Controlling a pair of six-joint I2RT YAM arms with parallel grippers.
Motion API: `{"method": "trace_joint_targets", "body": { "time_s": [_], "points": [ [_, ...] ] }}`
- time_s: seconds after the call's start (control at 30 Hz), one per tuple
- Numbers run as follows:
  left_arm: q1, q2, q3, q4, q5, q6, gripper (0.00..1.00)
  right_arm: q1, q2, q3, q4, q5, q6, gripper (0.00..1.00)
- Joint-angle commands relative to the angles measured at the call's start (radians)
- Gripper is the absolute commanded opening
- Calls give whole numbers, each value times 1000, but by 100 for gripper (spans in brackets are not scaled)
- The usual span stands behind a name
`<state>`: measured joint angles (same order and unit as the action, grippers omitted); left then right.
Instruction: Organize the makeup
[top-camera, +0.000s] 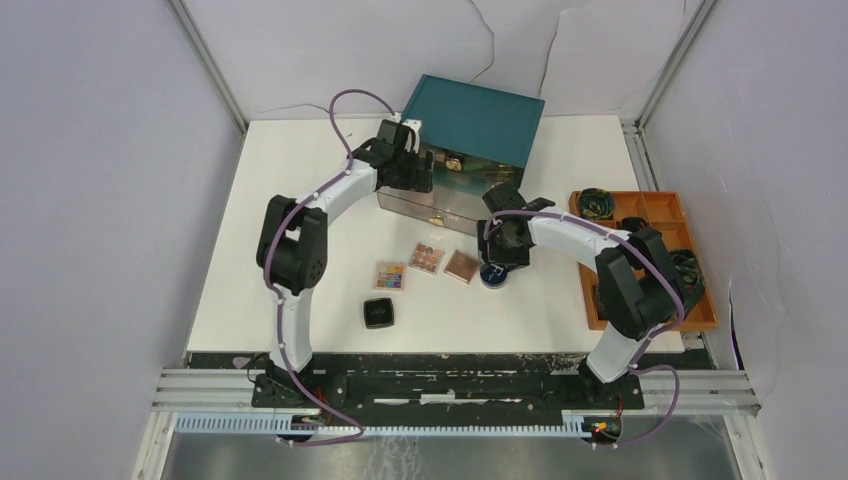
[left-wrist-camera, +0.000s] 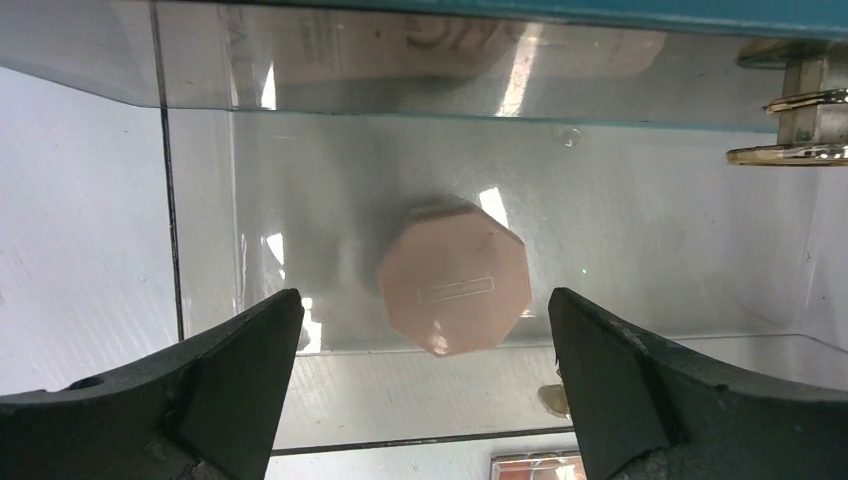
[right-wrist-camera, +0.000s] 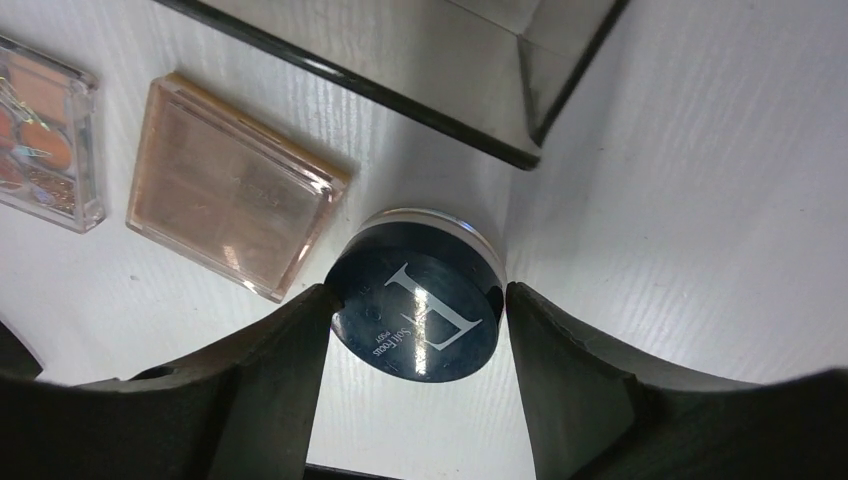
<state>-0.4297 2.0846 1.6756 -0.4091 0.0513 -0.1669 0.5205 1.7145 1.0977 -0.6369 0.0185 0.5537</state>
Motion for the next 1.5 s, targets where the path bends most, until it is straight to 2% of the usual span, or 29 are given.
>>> {"method": "trace_joint_targets", "body": {
  "time_s": [0.0,0.33,0.37,0.43,0.47,0.63,0.73,0.8,0.97,1.03,1.1,1.27,1.37,1.47],
  "points": [
    [-3,-77,7,36,-23,41,99,19,34,10,40,6,34,71],
    [-3,-312,-22,-45,-49,47,99,39,51,-63,70,36,46,69],
    [-2,-342,-43,-50,-46,46,99,42,51,-72,69,45,46,71],
    [-3,-403,-94,-51,-47,48,99,48,44,-88,67,61,39,88],
    [-3,-432,-122,-50,-51,49,99,53,38,-92,66,73,34,91],
    [-2,-533,-230,-40,-65,47,99,56,26,-99,55,90,41,91],
    [-2,-572,-271,-36,-67,37,99,58,25,-99,50,92,50,82],
    [-3,-589,-295,-30,-68,34,99,58,17,-102,50,92,51,71],
    [-3,-610,-334,-27,-71,30,99,58,-3,-101,27,106,40,23],
    [-3,-616,-347,-27,-70,30,99,58,-15,-100,12,117,34,9],
    [-2,-624,-361,-28,-72,33,100,60,-37,-96,-11,120,27,4],
    [-2,-678,-400,-60,-57,41,100,65,-175,-3,-161,141,9,3],
    [-2,-736,-460,-70,-7,23,99,64,-232,151,-244,163,-27,5],
    [-3,-795,-548,-69,29,-23,98,64,-159,360,-333,203,-71,5]
  ]
}}
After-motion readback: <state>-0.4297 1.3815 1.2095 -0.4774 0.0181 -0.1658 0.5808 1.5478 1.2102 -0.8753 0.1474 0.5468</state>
